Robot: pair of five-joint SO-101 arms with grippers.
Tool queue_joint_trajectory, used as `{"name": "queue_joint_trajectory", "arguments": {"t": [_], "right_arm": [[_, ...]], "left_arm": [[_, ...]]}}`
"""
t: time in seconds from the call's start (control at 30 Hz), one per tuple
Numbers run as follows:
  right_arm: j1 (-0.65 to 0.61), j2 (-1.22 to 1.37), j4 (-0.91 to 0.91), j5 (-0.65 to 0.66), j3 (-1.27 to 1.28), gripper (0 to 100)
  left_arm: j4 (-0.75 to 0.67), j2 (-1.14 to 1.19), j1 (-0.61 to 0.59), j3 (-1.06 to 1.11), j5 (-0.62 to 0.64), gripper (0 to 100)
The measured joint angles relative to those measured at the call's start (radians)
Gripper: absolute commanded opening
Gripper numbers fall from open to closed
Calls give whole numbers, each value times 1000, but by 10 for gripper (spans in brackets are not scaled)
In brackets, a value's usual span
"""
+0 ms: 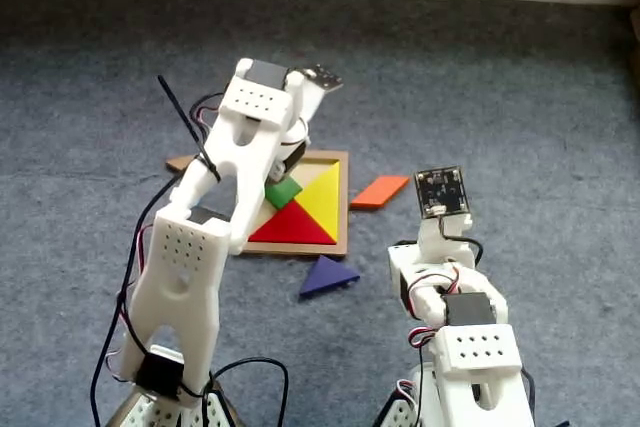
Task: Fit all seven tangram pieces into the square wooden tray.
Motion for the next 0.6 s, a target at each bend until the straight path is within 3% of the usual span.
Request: {"name": "queue_joint_trajectory", "arguments": {"t": [0.27, 0.6], "right_arm": [[0, 0, 0, 0, 0, 6], [0, 0, 0, 0, 0, 6]], "left_arm": [[-3, -203, 0, 216, 29, 5], [-226, -224, 0, 453, 34, 5]]}}
